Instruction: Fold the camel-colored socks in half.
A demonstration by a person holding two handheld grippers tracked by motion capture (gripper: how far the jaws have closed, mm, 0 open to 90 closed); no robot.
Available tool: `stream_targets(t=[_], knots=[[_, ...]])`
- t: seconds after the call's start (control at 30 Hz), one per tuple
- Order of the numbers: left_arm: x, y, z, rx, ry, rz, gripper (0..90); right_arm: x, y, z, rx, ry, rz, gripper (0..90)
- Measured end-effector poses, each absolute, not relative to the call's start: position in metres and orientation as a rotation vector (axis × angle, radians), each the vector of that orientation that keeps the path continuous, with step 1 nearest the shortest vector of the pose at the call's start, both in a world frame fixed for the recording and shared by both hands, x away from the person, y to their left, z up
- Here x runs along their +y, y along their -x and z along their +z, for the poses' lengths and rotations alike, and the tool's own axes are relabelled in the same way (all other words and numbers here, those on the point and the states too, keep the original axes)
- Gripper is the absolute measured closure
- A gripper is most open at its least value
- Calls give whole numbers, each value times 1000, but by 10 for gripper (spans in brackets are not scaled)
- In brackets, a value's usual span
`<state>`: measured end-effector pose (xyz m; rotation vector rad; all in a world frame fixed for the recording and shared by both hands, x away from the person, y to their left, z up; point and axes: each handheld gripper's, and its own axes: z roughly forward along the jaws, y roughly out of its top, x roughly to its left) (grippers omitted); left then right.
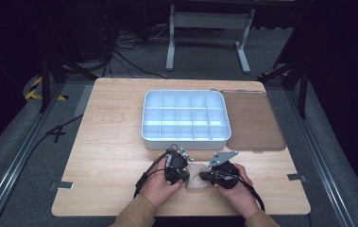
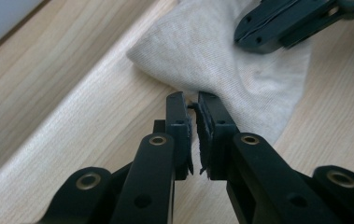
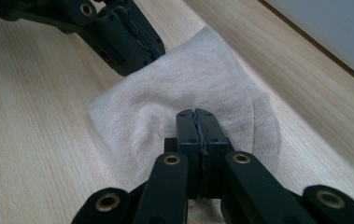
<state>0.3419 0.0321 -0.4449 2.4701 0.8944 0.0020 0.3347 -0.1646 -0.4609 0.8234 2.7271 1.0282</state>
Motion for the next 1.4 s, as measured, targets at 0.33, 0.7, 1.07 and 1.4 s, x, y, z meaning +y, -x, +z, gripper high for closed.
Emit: stream_targets(t=[0.33,0.7,1.07,1.4], knots=[[22,-335,-435,795,-2425,-7,830,-157,-330,-461,2734,-815,1050,897],[31,-340,-436,836,-2454,-56,801,-169,-329,-453,2700,-833,1061,895],[46,-349,-439,931,-2472,-79,808,-174,-331,-458,2708,-841,1032,897],[28,-343,-445,832,-2527,-75,827,-167,-325,-455,2697,-797,971,897]])
